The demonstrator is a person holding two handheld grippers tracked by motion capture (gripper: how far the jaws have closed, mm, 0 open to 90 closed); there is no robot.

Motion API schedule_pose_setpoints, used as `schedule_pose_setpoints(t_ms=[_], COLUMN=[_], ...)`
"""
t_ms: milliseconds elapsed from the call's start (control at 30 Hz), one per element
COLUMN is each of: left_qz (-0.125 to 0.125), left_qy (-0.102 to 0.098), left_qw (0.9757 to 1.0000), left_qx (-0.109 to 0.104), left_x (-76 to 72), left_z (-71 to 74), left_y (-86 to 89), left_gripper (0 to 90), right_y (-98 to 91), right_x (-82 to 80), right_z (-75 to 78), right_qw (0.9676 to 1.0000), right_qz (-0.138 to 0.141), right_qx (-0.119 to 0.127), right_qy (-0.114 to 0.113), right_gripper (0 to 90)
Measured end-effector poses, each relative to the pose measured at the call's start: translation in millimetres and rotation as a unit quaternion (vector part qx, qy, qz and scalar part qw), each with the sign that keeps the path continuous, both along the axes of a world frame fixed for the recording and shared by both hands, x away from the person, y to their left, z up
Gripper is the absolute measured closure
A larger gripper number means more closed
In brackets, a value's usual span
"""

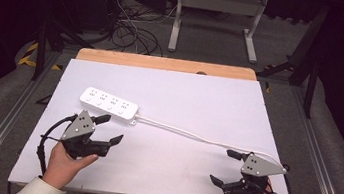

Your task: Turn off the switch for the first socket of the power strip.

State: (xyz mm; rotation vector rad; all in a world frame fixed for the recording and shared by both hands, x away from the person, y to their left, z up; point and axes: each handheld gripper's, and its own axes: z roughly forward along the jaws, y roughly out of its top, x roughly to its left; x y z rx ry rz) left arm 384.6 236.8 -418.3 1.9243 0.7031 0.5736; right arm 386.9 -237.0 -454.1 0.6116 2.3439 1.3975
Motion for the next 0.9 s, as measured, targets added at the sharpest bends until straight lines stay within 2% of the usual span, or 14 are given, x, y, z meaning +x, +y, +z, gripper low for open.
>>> schedule_pose_setpoints(t_ms=[167,267,467,533,600,667,767,900], left_qz=[-0.004,-0.007,-0.009,-0.012,-0.013,-0.010,-0.010,-0.009], left_qy=[-0.010,-0.003,0.013,0.025,0.024,0.025,0.041,0.037], left_qw=[0.9999,0.9997,0.9997,0.9992,0.9992,0.9994,0.9989,0.9993], left_qx=[-0.013,-0.024,-0.018,-0.030,-0.030,-0.023,-0.020,0.005], left_x=[-6.6,-9.4,-13.2,-14.3,-15.0,-15.3,-15.1,-16.7], left_z=[-12.5,-17.8,-31.2,-34.8,-37.3,-41.0,-47.2,-53.1], left_y=[5.9,9.3,14.5,16.0,17.5,18.8,21.5,21.9], left_gripper=[25.5,24.5,23.9,23.5,23.1,23.1,23.1,23.9], right_y=[-0.5,-0.7,-0.9,-0.7,-0.7,-0.6,-0.3,-0.4], right_x=[-0.2,-0.4,-0.2,-0.3,-0.2,-0.1,-0.1,0.0], right_z=[0.2,0.5,0.7,0.7,0.6,0.5,0.3,0.1], right_qw=[1.0000,1.0000,1.0000,1.0000,1.0000,1.0000,0.9999,1.0000], right_qz=[0.001,0.003,0.005,0.005,0.005,0.005,0.006,0.005], right_qx=[0.003,0.006,0.008,0.006,0.007,0.007,0.007,0.007], right_qy=[-0.001,0.001,0.003,0.004,0.004,0.004,0.005,0.005], right_gripper=[5.0,4.8,4.7,4.7,4.7,4.7,4.7,4.7])
